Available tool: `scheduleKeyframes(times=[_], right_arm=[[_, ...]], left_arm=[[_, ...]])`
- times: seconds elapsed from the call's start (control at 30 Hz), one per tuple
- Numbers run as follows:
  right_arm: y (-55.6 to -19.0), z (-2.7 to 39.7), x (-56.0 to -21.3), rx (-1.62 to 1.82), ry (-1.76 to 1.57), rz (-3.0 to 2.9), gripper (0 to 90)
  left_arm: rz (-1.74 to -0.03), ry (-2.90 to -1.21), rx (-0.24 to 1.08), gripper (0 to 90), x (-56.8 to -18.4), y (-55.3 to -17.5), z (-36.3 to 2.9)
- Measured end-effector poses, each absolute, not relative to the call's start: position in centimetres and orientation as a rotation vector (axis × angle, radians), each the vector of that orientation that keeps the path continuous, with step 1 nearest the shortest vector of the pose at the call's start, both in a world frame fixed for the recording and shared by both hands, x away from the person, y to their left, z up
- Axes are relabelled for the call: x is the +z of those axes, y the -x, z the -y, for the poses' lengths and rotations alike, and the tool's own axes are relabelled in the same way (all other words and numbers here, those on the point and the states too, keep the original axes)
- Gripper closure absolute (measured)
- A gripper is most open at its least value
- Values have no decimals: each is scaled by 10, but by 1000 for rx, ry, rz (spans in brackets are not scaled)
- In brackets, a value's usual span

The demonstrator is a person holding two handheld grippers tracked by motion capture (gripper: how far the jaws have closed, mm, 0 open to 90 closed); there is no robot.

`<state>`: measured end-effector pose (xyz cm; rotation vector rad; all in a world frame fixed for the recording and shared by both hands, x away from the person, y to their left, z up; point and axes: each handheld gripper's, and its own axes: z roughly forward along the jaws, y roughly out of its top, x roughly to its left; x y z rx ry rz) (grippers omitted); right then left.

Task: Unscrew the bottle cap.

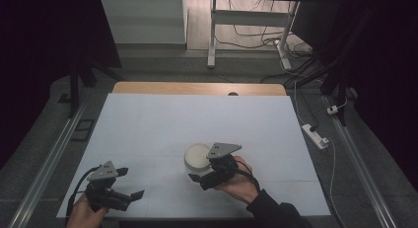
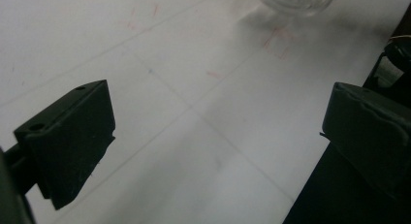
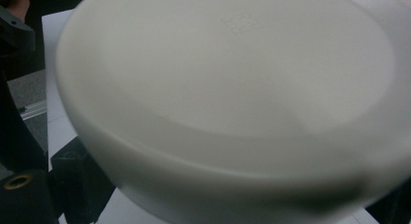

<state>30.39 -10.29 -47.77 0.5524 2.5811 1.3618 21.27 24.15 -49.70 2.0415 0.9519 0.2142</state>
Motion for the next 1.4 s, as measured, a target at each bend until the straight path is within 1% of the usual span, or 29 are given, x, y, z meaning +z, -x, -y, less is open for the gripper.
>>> scheduleKeyframes(times=[0.27,0.5,0.8,1.3,1.4], right_arm=[[-304,103,-478,1364,-542,-2586,66],[-303,103,-478,1367,-530,-2590,66],[-303,103,-478,1374,-514,-2588,65],[-302,103,-479,1393,-468,-2609,66],[-301,103,-479,1399,-447,-2615,66]], left_arm=[[-876,-2074,230,0,-481,-229,-221],[-780,-2096,200,0,-470,-246,-203],[-674,-2135,235,0,-453,-262,-179],[-421,-2160,141,0,-439,-290,-139],[-354,-2190,137,0,-438,-294,-132]])
